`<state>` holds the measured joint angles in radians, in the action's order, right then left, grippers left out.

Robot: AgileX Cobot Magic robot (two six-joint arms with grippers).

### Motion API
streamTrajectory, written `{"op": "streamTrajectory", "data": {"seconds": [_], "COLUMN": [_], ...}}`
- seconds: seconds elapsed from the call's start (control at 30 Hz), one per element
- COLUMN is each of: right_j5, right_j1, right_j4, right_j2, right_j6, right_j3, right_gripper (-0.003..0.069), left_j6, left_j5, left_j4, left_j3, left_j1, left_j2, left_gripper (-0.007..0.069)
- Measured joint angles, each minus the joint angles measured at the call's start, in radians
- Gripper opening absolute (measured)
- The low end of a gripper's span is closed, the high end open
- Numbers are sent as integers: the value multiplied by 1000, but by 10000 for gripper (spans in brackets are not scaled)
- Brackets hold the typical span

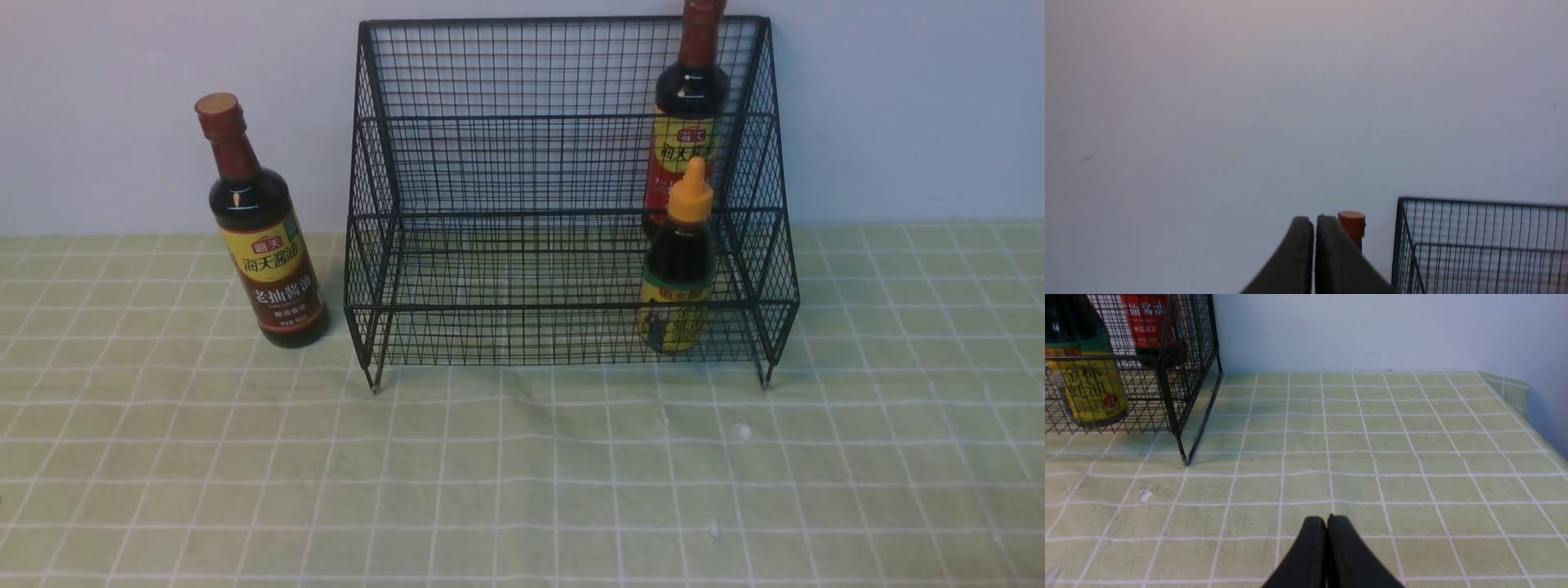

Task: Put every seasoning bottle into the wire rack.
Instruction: Use the left arm to grab the condiment bottle closest to it

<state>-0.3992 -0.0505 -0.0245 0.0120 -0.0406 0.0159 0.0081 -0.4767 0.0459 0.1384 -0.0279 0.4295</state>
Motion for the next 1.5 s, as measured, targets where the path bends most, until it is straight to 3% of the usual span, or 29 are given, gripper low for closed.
{"op": "streamTrajectory", "data": {"seconds": [0.2,0.33,0.47,0.6,1.23,1.37,1.4,1.5], "right_j5": [0,0,0,0,1,1,1,1], "right_j1": [0,0,0,0,0,0,0,0], "right_j4": [0,0,0,0,0,0,0,0], "right_j2": [0,0,0,0,0,0,0,0], "right_j6": [0,0,0,0,0,0,0,0], "right_j3": [0,0,0,0,0,0,0,0], "right_gripper": [-13,-13,-13,-13,-13,-13,-13,-13], "left_j6": [-84,-182,-209,-212,-208,-208,-208,-212], "left_j5": [-4,-4,-4,-7,-72,-64,-51,-31], "left_j4": [-111,-201,-268,-280,-247,-252,-262,-266], "left_j3": [174,325,417,500,839,874,883,883], "left_j1": [0,0,0,0,0,0,0,-1], "left_j2": [364,616,745,863,1306,1342,1344,1332], "left_gripper": [108,298,435,510,508,385,268,258]}}
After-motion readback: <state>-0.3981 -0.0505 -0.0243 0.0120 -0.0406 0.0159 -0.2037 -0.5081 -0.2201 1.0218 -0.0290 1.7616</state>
